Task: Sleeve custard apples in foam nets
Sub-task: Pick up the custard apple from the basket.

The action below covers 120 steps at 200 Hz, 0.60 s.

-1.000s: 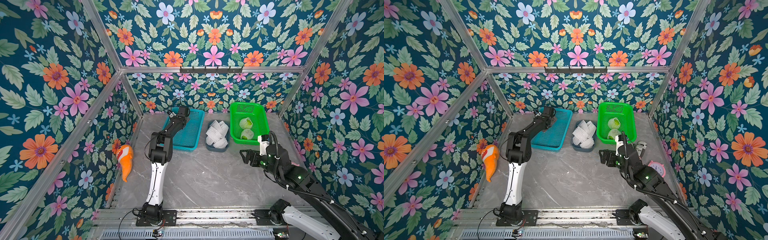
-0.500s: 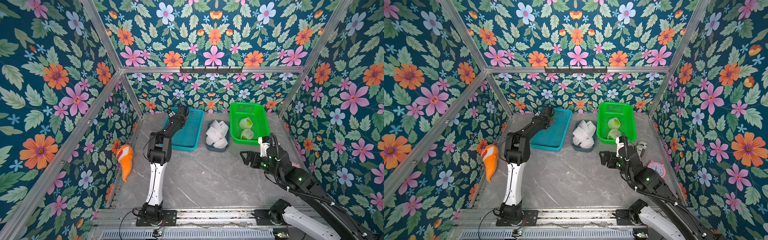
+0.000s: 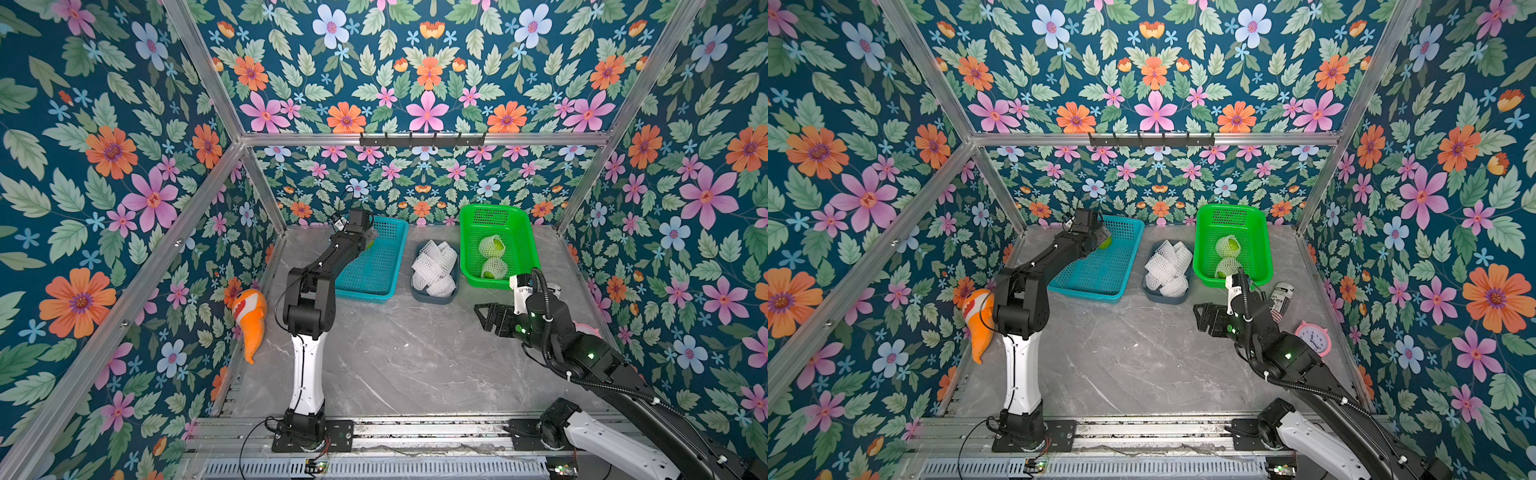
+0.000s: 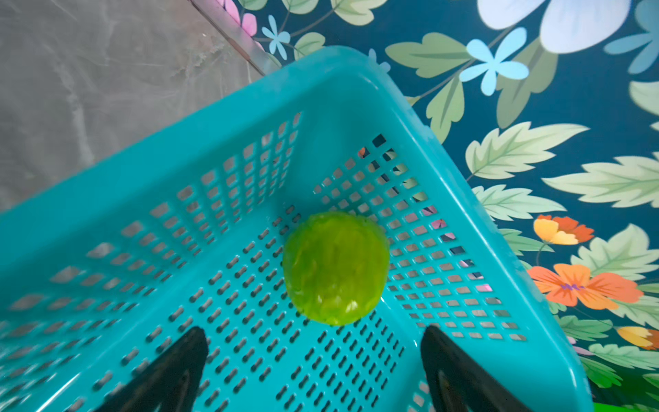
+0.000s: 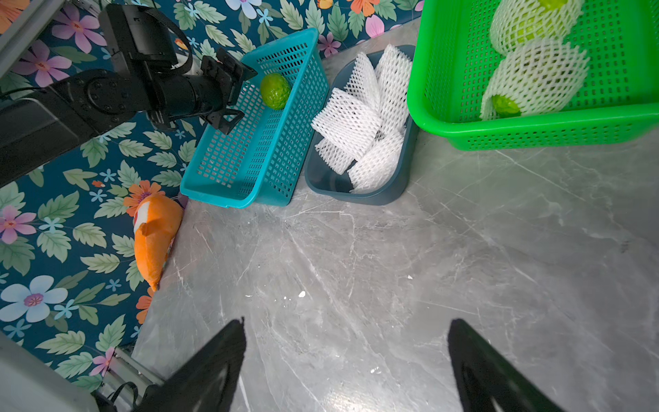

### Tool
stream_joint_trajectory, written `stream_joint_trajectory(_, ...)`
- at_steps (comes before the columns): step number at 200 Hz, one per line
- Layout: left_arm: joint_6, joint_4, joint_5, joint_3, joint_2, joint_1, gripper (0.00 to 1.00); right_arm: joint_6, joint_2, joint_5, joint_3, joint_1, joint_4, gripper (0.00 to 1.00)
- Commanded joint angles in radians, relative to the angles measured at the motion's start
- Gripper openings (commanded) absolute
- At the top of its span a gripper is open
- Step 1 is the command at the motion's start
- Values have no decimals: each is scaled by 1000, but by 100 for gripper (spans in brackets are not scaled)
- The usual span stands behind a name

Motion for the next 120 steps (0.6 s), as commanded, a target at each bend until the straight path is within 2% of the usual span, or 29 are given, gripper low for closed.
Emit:
stream_joint_trajectory(1, 25, -25, 54, 31, 33, 8, 98, 11, -19, 7, -8, 2, 9, 89)
stream_joint_trajectory(81, 93, -41, 91, 214, 152, 11, 99, -5, -41, 28, -19, 2, -4, 89)
stream_joint_trajectory(120, 92, -54, 74, 244, 190, 15, 99, -9, -45, 29, -13, 2, -9, 89)
